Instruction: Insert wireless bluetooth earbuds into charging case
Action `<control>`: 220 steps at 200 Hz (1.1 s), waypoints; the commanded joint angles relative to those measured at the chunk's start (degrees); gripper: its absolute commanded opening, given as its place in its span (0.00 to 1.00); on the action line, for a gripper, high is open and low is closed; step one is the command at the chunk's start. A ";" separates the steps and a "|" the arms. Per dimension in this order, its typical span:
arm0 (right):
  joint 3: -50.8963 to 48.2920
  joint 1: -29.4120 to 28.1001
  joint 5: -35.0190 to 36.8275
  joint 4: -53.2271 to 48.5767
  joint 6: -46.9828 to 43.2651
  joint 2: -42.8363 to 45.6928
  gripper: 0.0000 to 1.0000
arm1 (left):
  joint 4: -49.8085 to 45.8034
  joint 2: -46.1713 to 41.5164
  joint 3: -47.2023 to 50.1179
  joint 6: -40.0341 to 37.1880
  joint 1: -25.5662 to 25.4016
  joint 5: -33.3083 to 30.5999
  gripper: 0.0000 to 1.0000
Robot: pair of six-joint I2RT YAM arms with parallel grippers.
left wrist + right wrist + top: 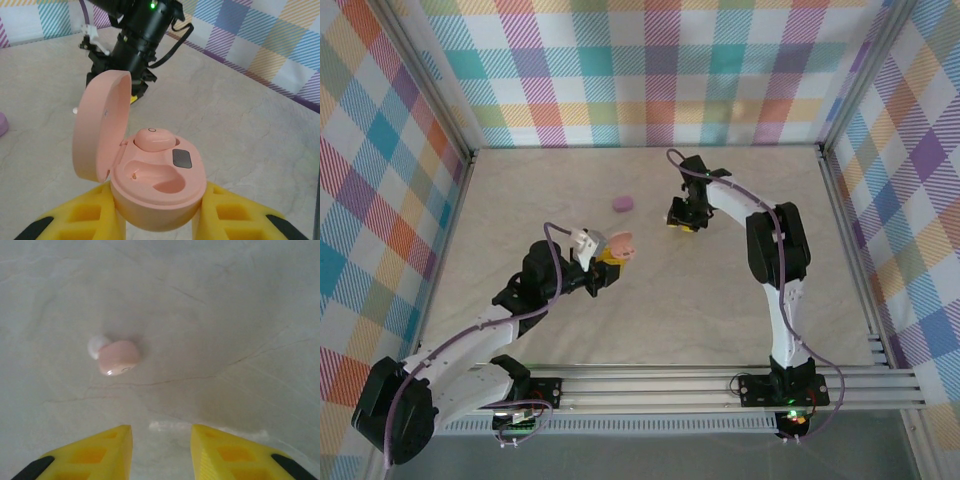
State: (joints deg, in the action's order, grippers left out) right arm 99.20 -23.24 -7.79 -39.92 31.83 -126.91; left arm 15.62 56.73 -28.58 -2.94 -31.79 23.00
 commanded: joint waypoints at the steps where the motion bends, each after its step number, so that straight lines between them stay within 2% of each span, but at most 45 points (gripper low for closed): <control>1: -1.41 -0.05 -4.51 5.97 8.81 1.30 0.35 | 2.81 0.49 -2.26 -2.27 0.06 1.49 0.17; 24: -1.17 0.28 -5.74 8.39 11.75 0.03 0.34 | 1.70 -0.17 -2.10 -3.08 0.06 1.69 0.17; 63: 2.30 0.22 -3.75 8.34 13.24 -2.79 0.35 | -0.04 -3.61 -0.45 -3.90 0.06 0.48 0.17; 111: 5.95 0.48 -2.67 6.84 13.17 -5.44 0.35 | -1.20 -6.83 1.07 -3.99 0.17 -0.75 0.17; 172: 9.43 0.67 -1.79 4.63 11.38 -7.57 0.34 | -1.90 -6.65 1.00 -5.03 0.15 -1.03 0.17; 220: 10.83 0.73 -2.40 3.62 10.28 -8.75 0.29 | -2.35 -6.35 0.65 -5.61 0.16 -1.21 0.17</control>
State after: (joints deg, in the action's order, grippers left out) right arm 108.40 -22.83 -10.09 -34.44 43.22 -134.34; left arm 13.47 50.54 -28.27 -7.31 -31.79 22.15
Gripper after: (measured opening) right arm 0.299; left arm 0.311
